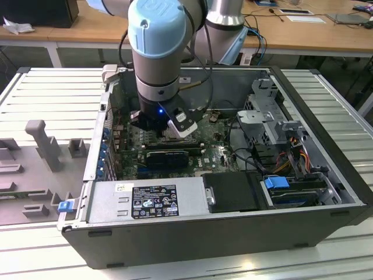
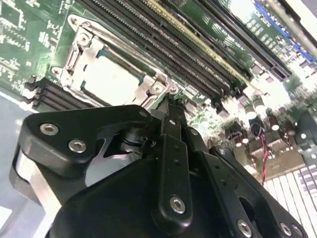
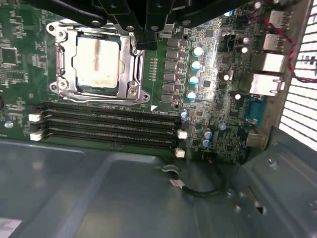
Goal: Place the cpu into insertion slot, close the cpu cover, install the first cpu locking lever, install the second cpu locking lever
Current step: 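Install the second cpu locking lever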
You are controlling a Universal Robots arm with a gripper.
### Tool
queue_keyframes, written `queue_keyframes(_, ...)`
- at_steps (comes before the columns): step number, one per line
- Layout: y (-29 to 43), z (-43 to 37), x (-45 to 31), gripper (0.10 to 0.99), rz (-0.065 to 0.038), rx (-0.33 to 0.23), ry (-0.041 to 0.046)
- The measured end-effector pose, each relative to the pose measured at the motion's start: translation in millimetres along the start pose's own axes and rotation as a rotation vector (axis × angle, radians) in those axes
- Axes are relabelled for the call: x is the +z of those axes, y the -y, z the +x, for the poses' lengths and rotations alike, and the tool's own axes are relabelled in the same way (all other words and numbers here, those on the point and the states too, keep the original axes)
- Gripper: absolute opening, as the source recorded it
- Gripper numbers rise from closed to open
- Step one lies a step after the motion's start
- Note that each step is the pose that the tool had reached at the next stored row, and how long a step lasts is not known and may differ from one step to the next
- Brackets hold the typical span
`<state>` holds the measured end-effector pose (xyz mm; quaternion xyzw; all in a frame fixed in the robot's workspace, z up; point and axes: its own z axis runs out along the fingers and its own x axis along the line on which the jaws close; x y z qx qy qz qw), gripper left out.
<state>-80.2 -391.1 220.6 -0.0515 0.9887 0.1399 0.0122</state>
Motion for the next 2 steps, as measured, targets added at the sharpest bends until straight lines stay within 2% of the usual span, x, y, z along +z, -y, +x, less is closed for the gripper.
queue_keyframes(2, -0.2, -0.1, -0.8, 0.106, 0.000, 0.000, 0.0001)
